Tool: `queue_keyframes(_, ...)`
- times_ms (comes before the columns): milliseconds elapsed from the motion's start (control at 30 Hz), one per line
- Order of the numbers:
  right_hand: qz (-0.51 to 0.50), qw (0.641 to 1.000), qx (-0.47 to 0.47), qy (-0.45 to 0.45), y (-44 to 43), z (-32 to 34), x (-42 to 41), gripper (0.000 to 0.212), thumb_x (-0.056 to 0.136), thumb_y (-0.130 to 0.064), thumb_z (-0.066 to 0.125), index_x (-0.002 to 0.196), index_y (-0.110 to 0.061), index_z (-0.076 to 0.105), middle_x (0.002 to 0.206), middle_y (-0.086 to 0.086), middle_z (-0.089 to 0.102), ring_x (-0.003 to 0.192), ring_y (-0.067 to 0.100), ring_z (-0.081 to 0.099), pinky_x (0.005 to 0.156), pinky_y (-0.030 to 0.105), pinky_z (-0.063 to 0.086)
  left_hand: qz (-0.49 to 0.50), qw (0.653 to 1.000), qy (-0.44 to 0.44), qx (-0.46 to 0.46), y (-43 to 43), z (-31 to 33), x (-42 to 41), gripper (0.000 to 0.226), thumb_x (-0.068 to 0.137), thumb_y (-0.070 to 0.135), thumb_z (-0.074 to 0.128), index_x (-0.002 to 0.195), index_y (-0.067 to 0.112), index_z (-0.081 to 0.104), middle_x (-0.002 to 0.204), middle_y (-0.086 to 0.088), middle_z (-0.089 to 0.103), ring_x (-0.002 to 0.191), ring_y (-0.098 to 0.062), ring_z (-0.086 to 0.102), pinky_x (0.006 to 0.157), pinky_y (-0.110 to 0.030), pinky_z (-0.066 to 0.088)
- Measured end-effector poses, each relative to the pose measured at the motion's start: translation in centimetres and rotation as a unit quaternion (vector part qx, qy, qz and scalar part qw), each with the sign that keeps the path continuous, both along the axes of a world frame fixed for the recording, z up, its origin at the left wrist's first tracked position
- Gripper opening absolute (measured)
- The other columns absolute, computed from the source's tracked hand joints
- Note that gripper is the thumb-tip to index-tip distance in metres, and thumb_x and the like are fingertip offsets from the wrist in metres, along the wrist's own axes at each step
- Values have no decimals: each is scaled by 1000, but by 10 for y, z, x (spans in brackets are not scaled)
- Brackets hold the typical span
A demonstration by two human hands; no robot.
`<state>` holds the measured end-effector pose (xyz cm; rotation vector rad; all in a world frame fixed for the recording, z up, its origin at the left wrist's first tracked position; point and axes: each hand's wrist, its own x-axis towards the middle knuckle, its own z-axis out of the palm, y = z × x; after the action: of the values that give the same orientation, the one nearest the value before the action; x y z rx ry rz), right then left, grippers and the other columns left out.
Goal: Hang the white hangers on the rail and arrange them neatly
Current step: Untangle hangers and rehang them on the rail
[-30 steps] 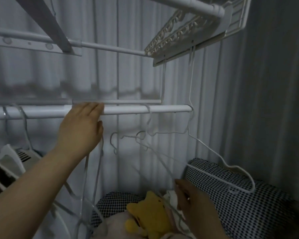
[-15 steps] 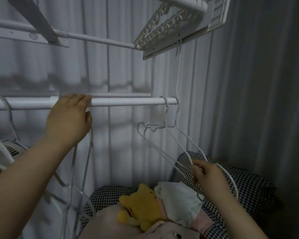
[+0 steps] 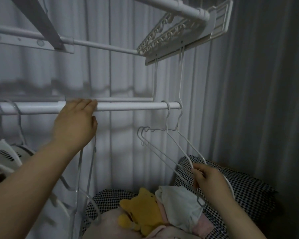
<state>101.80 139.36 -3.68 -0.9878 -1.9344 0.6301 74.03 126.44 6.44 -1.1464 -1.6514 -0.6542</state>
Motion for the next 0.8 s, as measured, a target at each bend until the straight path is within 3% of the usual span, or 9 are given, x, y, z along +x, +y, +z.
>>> queue_keyframes(167, -8, 999, 28, -46, -11, -1, -2, 18, 92, -8, 50, 83, -16, 63, 49, -10, 49, 48, -2, 55, 48, 2, 36, 4, 1000, 4, -10, -2, 0, -2, 44, 66, 7, 51, 103, -14, 62, 99, -31, 66, 91, -48, 62, 85, -55, 47)
queue_keyframes(233, -8, 998, 24, -61, -18, 4, -3, 16, 93, -11, 49, 93, -18, 63, 58, -7, 57, 53, -3, 57, 49, 5, 36, 6, 1000, 1, -20, -1, 0, -3, 46, 67, 10, 51, 104, -14, 61, 102, -33, 65, 94, -49, 61, 88, -56, 45)
queue_keyframes(300, -37, 993, 21, -111, -27, 13, -4, 32, 94, -23, 49, 125, -15, 52, 94, 3, 68, 86, 7, 63, 58, 10, 34, -4, 1000, -8, -21, -4, 2, -3, 48, 72, 17, 49, 109, -12, 60, 109, -34, 61, 100, -51, 58, 92, -58, 41)
queue_keyframes(367, -90, 976, 100, -170, -40, 22, -6, 52, 90, -32, 52, 137, -16, 38, 130, 5, 55, 119, 19, 48, 87, 18, 36, -12, 1000, 14, 4, -16, 4, -4, 49, 77, 24, 42, 109, -8, 61, 112, -34, 59, 100, -51, 58, 91, -60, 39)
queue_keyframes(400, -96, 972, 163, -142, -51, 27, -9, 53, 88, -31, 56, 136, -15, 40, 135, 5, 50, 124, 22, 42, 97, 24, 33, -11, 999, 33, 23, -25, 6, -7, 49, 77, 24, 38, 108, -6, 62, 112, -33, 59, 100, -50, 58, 92, -60, 38)
queue_keyframes(467, -31, 974, 223, -41, -81, 37, -22, 45, 85, -26, 61, 128, -17, 49, 125, -6, 49, 118, 15, 40, 98, 22, 28, 4, 998, 43, 51, -46, 12, -15, 47, 78, 21, 35, 108, -3, 61, 115, -31, 58, 105, -47, 56, 94, -57, 35)
queue_keyframes(567, 146, 979, 145, 3, -115, 42, -62, 42, 89, -41, 50, 128, -29, 43, 118, -19, 43, 112, -1, 38, 99, 15, 33, 60, 997, -3, 42, -69, 14, -36, 46, 78, 19, 37, 110, -4, 60, 118, -31, 57, 108, -49, 54, 94, -59, 34)
queue_keyframes(667, 254, 967, -2, -18, -128, 42, -117, 55, 89, -41, 51, 137, -24, 31, 133, -8, 43, 123, 9, 39, 103, 23, 34, 89, 996, -25, -16, -76, 4, -50, 55, 80, 31, 30, 111, -4, 60, 112, -29, 62, 101, -46, 58, 91, -57, 37)
queue_keyframes(800, 307, 940, -144, -39, -127, 34, -165, 83, 82, -48, 58, 145, -19, 12, 143, 1, 37, 130, 18, 40, 103, 24, 34, 87, 995, -21, -38, -76, -3, -54, 61, 77, 37, 29, 113, -1, 60, 110, -25, 63, 104, -42, 59, 94, -53, 36)
